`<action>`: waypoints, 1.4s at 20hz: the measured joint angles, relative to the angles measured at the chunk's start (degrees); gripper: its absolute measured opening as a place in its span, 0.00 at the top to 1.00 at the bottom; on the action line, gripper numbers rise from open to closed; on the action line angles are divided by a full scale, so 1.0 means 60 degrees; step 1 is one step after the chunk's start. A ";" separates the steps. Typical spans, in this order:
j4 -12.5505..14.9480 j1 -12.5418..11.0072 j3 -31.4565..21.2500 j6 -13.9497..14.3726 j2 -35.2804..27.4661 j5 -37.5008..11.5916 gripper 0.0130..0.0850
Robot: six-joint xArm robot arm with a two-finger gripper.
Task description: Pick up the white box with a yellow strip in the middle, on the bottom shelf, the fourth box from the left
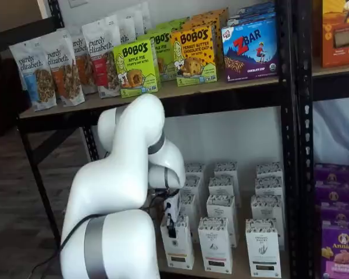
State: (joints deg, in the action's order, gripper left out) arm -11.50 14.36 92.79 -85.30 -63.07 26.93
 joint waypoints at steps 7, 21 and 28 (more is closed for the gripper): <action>0.0383 -0.0025 0.0019 0.0311 -0.0007 0.0145 0.22; 0.0193 -0.0050 -0.0119 0.0119 0.0103 0.0173 0.50; 0.0286 -0.0020 -0.0255 0.0224 0.0181 0.0135 0.50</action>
State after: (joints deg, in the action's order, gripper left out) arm -9.78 14.24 91.25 -83.96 -61.98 27.74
